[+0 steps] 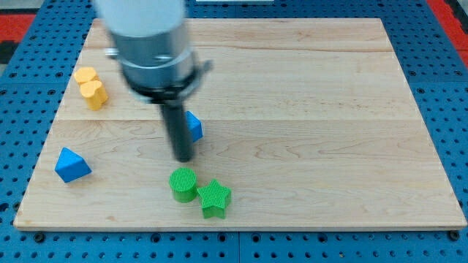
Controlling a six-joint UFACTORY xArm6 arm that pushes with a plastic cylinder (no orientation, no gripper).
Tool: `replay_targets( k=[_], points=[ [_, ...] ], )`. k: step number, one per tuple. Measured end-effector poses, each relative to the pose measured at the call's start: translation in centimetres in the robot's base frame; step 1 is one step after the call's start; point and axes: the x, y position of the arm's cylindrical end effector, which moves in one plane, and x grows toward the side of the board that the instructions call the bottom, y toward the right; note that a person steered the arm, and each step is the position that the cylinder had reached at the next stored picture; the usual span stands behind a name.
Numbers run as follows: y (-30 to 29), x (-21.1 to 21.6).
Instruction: Push the blue cube into the blue triangle
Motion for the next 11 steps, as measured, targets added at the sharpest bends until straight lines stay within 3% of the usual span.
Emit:
replay_targets(
  k=[1,3,4,6,8,11],
  points=[
    [4.5,-4.8],
    [-5.9,-5.8],
    [-8.5,-5.2],
    [0.2,-3.7],
    [-10.8,-2.8],
    [-15.6,-2.4]
  ],
)
